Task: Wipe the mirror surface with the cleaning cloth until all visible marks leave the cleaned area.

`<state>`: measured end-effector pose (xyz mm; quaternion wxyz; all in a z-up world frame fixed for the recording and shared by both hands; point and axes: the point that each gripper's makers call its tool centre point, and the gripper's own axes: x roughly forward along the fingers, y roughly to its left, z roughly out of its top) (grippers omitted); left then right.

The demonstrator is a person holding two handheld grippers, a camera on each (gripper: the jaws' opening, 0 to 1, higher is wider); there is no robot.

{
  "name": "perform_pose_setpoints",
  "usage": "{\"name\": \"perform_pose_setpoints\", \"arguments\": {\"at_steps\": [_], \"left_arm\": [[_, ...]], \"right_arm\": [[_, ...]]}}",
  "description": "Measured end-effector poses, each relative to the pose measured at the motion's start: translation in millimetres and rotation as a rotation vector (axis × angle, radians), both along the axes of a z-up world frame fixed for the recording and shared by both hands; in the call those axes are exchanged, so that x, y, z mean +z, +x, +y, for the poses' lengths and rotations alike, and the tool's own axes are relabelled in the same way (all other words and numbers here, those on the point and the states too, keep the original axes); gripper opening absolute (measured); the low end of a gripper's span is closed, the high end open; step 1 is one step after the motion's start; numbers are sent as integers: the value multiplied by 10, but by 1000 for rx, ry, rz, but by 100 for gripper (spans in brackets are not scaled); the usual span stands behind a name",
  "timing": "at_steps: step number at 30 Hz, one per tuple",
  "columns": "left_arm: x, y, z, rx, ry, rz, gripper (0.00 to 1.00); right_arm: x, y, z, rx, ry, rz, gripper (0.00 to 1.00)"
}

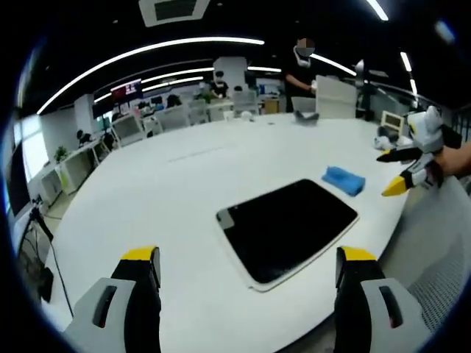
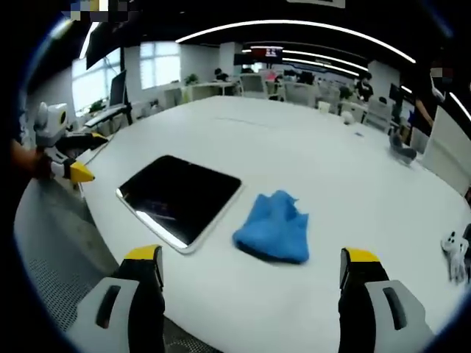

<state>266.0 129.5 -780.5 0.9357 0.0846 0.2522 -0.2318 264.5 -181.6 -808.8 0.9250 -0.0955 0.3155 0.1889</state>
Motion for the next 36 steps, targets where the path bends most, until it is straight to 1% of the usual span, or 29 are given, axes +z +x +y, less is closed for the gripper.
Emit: {"name": "perform_pose_setpoints", "arguments": {"at_steps": [3,5,6,7,9,10,11,12,13,14,15,16,17,18,19,20,21,23,24,25,26,27,29,31,32,36], "left_arm": [[-7,-3,-7,-6,3,-2,100],[-11,8,23,3,19,-9,100],[-17,17,30,6,26,-12,100],[-18,27,30,4,35,-18,100],[5,4,-8,-13,18,-22,100],[12,-2,-23,-27,20,-27,100],[14,-1,-27,-37,29,-34,100],[15,1,-16,-41,42,-43,100],[3,-2,8,-33,53,-37,100],[-14,2,23,-28,55,-27,100],[-33,7,33,-19,51,-12,100],[-35,6,38,-16,48,-5,100],[-30,-4,29,-20,48,-5,100],[-29,-9,19,-26,46,-5,100],[-21,-18,12,-30,47,-9,100],[-8,-20,19,-29,49,-16,100],[13,9,57,-13,46,-29,100],[-35,17,76,-4,44,-8,100],[-66,-15,54,-19,54,9,100],[-53,-16,38,-27,56,0,100],[-41,-3,33,-33,60,-17,100],[-38,1,35,-31,56,-18,100],[-34,-17,21,-33,49,-15,100],[-49,-19,23,-34,48,-3,100],[-58,-25,31,-30,51,4,100],[-34,-6,56,-13,37,2,100]], "right_arm": [[12,7,-35,-5,-24,-11,97],[-6,1,-43,-14,-18,1,96],[-23,2,-65,-21,-30,7,96],[-35,10,-54,-16,-27,10,96],[-54,-41,53,36,-22,27,98],[-37,-43,47,31,-22,21,98],[-1,-20,20,12,-11,-1,99],[28,14,-22,-10,-9,-22,100],[48,17,-59,-23,-18,-27,100],[32,7,-37,-14,-16,-19,100],[-31,-23,19,30,-31,9,100],[-40,-28,71,60,-30,10,100],[-41,-43,139,81,-6,15,100],[-31,-47,148,86,-3,12,100],[-27,-47,134,81,-7,11,100],[-10,-44,139,79,6,6,100],[-8,-44,146,77,13,7,100],[-12,-43,140,76,8,6,100],[-4,-44,133,74,10,1,100],[14,-27,138,71,26,-11,100],[25,-23,136,63,38,-11,100],[15,-29,127,57,35,-1,100],[12,-29,100,47,22,3,100],[14,-21,95,38,37,1,100],[13,-19,86,35,32,0,100],[16,-19,73,22,52,2,100]]}}
